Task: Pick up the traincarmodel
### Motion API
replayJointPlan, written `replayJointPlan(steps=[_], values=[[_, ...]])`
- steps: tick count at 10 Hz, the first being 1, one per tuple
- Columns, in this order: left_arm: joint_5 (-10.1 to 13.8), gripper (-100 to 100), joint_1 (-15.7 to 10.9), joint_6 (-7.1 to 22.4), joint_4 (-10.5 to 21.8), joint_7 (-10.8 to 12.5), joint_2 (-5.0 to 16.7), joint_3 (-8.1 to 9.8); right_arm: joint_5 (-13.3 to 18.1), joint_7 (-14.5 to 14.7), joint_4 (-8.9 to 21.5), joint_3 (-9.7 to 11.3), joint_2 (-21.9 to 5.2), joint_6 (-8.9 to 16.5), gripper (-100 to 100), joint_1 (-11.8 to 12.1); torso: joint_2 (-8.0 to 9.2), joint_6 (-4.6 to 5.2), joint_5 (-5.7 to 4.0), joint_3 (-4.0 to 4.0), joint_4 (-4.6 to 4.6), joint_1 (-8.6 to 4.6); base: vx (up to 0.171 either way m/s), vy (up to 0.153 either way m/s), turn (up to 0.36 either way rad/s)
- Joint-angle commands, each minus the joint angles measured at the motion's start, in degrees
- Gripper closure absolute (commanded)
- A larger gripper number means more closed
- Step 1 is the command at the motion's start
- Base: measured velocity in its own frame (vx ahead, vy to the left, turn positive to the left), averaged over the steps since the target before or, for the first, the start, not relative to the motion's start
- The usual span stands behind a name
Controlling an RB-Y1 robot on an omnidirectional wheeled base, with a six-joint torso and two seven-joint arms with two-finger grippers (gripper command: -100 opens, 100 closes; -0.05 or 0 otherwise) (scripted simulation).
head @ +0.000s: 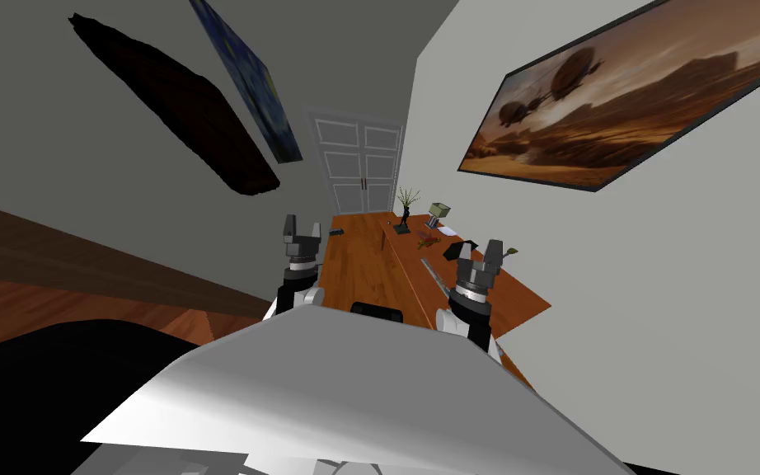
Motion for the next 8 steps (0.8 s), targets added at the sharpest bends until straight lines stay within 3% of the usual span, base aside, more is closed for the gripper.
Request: replayJointPlan(steps=[1,4,8], values=[[0.0,0,0.0,0.0,0.0,0.0,0.0,0.0,0.56,0.2,0.59,0.65,-1.81,-0.18,-100,0.08,0.0,0.0,0.0,0.0,0.0,0.0,-0.007,0.048,0.06],[0.0,0,0.0,0.0,0.0,0.0,-0.01,-0.01,2.6,0.94,2.66,3.12,-6.66,-0.89,-100,0.21,0.02,-0.02,0.1,0.01,0.0,0.48,-0.004,0.131,0.11],[0.0,0,0.0,0.0,0.0,0.0,-0.02,-0.02,6.66,2.47,7.56,8.28,-13.73,-2.26,-100,0.86,-0.18,-0.02,0.16,-0.1,-0.04,0.7,0.039,0.174,0.15]])
